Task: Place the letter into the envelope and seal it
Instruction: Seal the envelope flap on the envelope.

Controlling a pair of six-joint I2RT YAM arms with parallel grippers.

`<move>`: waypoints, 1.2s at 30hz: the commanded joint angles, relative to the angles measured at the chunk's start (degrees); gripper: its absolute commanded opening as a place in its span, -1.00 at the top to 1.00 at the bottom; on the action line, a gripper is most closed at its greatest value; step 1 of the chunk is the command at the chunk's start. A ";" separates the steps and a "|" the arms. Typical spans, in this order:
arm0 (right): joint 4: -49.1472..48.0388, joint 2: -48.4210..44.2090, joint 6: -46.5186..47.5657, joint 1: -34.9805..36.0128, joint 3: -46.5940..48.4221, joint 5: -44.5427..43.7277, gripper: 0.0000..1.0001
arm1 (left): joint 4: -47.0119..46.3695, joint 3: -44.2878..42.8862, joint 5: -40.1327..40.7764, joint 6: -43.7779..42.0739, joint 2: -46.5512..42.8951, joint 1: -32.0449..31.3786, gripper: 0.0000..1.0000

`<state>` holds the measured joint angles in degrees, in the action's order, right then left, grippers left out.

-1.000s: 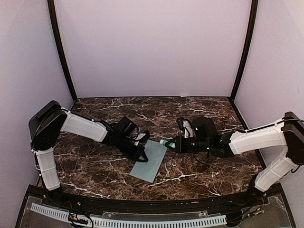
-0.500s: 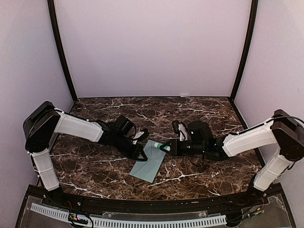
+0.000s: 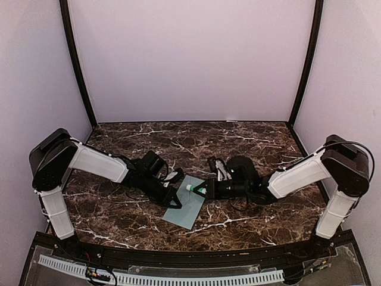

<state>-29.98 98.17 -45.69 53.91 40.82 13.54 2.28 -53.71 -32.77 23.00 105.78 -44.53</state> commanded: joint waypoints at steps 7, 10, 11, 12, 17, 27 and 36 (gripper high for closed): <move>-7.05 4.44 -1.06 1.37 3.54 2.68 0.81 | 0.90 1.36 1.31 0.55 0.48 -0.25 0.98; -6.84 3.90 -0.76 1.36 3.41 1.75 0.81 | 0.74 0.67 1.18 0.43 -0.24 -0.21 0.98; -6.52 3.47 -0.65 1.37 3.33 1.32 0.81 | 0.41 0.02 1.04 0.49 -0.71 -0.20 0.98; -6.08 3.03 -0.49 1.32 3.24 0.79 0.81 | 0.25 -0.42 1.04 0.58 -0.90 -0.25 0.98; -5.00 -1.01 -0.75 1.15 0.77 -3.69 0.81 | -0.74 -3.71 0.20 0.87 -0.22 -0.27 0.98; -3.54 -5.16 -0.63 0.58 -1.61 -6.51 0.81 | -1.63 -4.10 1.15 1.27 4.29 -0.20 0.98; -4.08 -6.27 -0.48 0.58 -2.33 -6.65 0.81 | -1.32 -2.90 2.94 2.54 7.13 -0.21 1.00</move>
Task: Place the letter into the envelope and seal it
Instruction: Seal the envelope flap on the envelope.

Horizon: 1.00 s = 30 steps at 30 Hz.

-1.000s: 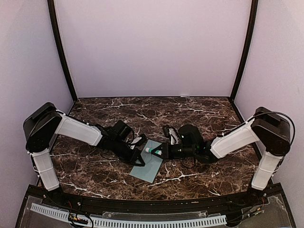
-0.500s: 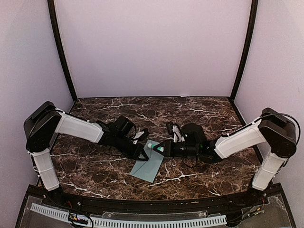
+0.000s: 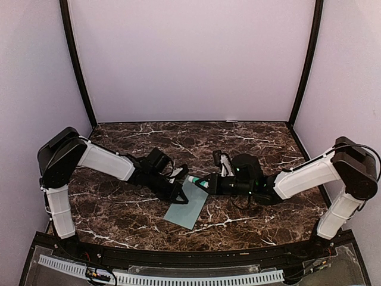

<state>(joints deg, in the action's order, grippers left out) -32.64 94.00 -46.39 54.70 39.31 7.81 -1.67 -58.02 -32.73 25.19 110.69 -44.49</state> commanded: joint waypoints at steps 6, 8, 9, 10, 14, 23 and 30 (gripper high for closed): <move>0.09 -4.86 0.70 -0.28 -1.90 -2.63 0.81 | 3.26 -1.97 2.75 -0.05 -0.35 -0.25 1.00; 0.72 -5.57 0.85 -0.29 -2.11 -3.17 0.81 | 2.90 -3.49 1.95 0.35 -0.45 -0.25 0.99; 1.04 -5.91 0.93 -0.36 -2.17 -3.42 0.81 | 2.42 -3.71 1.57 0.46 -0.36 -0.27 0.99; 1.33 -6.11 1.04 -0.42 -2.26 -3.65 0.81 | 2.22 -3.93 1.50 0.47 -0.25 -0.26 0.99; 1.61 -6.69 1.10 -0.47 -2.56 -3.86 0.81 | 2.45 -3.85 1.94 0.02 1.48 -0.18 0.99; 1.79 -7.10 1.26 -0.47 -2.66 -3.94 0.81 | 0.27 -0.64 3.41 1.20 4.19 -0.24 1.00; 2.67 -8.04 1.55 -0.47 -2.66 -4.53 0.81 | 1.01 -2.81 3.48 1.54 2.82 -0.20 1.00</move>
<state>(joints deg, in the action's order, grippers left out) -29.45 88.36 -45.69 54.39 37.17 4.45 -3.42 -60.49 -31.75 26.41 112.73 -44.53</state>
